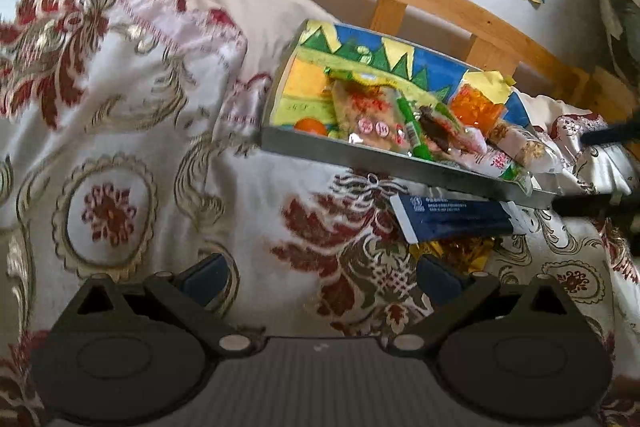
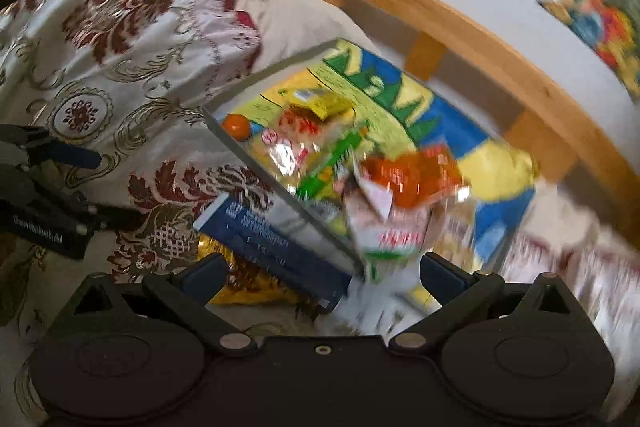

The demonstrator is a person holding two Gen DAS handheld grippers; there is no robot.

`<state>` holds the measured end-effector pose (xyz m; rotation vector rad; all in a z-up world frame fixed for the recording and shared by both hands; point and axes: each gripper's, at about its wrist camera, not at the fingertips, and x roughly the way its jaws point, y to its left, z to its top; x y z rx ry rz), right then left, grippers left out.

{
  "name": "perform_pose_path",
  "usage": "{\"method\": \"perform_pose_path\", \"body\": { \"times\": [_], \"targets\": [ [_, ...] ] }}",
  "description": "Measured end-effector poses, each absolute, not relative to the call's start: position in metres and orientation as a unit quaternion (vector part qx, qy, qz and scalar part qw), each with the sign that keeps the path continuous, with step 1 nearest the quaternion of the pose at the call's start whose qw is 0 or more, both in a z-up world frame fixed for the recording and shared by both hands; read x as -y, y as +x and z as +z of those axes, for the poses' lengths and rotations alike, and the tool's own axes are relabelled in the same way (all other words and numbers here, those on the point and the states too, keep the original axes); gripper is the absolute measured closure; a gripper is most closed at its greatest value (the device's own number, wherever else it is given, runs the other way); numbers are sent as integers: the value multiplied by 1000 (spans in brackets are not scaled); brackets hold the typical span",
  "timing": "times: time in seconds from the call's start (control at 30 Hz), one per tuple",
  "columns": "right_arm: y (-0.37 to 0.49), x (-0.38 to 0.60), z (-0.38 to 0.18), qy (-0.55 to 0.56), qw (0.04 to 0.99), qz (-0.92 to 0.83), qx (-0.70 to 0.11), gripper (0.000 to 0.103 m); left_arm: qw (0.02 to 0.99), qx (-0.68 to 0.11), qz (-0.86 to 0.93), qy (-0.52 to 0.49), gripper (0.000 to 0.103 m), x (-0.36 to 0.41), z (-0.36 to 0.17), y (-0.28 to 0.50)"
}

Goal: Organize snacks
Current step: 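Reach left tool to the gold packet while right tool reaches the blue box, then grasp the gold packet with left tool while right tool grasps the blue box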

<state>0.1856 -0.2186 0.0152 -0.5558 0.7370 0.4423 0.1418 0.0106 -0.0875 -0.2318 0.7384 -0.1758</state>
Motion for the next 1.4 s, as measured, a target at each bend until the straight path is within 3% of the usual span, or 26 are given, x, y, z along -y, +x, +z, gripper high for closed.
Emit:
{"method": "perform_pose_path", "body": {
  "times": [0.17,0.37,1.07,1.27,1.4],
  "targets": [
    [205,199,41,-320,835,259,-365,1,921,-356,-89,-133,1,-18,-84,135],
    [210,186,16,-365,787,362,-342,1,936,-319,-115,-98,0,-3,-83,143],
    [245,160,-59,-482,657,395,-424,24,929,-303,-210,-22,0,20,-81,158],
    [247,164,-54,-457,655,397,-453,54,923,-313,-222,-14,0,23,-85,157],
    [237,179,-52,-443,667,382,-462,58,920,-320,-224,-19,0,23,-88,157]
  ]
}}
